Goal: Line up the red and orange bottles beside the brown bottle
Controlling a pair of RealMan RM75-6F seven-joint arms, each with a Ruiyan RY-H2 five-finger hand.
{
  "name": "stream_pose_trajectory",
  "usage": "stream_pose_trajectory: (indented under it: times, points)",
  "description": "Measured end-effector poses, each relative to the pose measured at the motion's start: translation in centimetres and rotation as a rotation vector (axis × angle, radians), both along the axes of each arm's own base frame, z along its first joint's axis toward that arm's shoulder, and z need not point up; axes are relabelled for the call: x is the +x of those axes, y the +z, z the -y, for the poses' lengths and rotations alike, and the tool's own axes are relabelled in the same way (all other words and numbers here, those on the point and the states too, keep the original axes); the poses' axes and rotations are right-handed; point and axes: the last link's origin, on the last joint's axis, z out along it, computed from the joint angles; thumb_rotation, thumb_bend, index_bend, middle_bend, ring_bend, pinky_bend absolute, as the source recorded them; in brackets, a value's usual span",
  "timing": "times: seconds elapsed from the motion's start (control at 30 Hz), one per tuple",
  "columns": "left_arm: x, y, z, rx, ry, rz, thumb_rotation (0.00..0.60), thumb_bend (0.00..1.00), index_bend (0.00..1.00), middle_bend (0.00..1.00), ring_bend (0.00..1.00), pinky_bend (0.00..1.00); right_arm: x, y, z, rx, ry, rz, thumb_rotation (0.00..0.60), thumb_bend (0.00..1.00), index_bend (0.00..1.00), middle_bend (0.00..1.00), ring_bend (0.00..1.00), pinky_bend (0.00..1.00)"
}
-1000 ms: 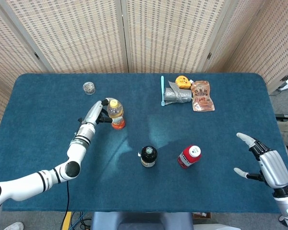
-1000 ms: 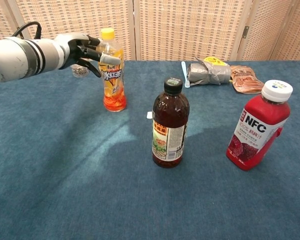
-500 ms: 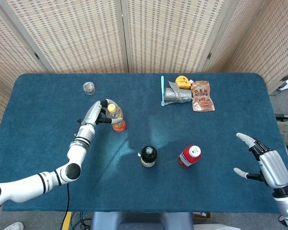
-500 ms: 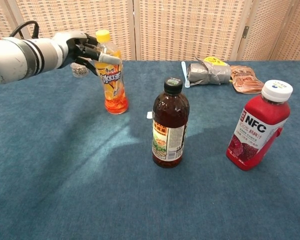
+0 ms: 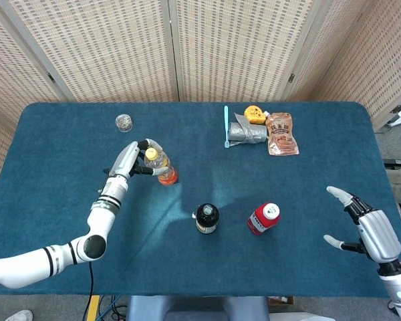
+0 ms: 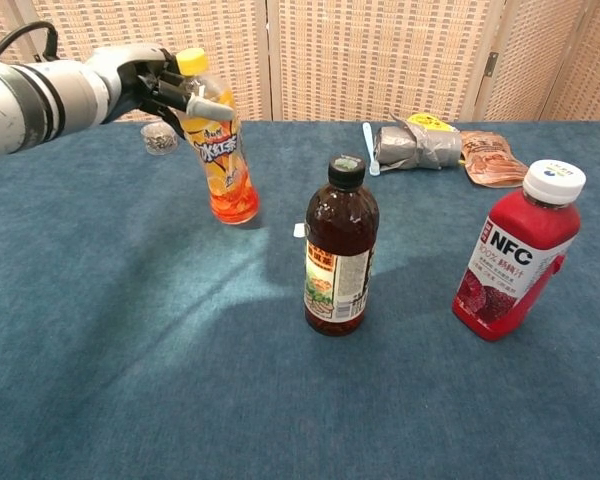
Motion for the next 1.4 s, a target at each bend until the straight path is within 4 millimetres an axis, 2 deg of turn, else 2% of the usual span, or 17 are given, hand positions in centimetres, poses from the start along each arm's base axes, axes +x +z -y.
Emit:
stream_pose_trajectory:
  times: [0.87,1.2,1.4]
  points:
    - [-3.0,6.3,6.3,-0.024,-0.075,-0.18,0.6,0.09,0.5,0.42,0.34,0.43,0.5,-1.7,-0.4,0.052,0.023,-0.03,0.6,0.0,0.12,0.19,0.19,0.43]
    - [-3.7,7.7,9.4,-0.043,-0.104,-0.234,0.6,0.09,0.5,0.42,0.34,0.43,0.8,-2.4,-0.7,0.071,0.038,-0.041,0.6,0.0,0.12,0.19,0.19,0.43]
    - [-3.9,7.9,10.8,-0.054,-0.123,-0.261,0.6,0.09,0.5,0.42,0.34,0.43,0.9,-2.6,-0.8,0.077,0.041,-0.043,0.6,0.0,0.12,0.19,0.19,0.43]
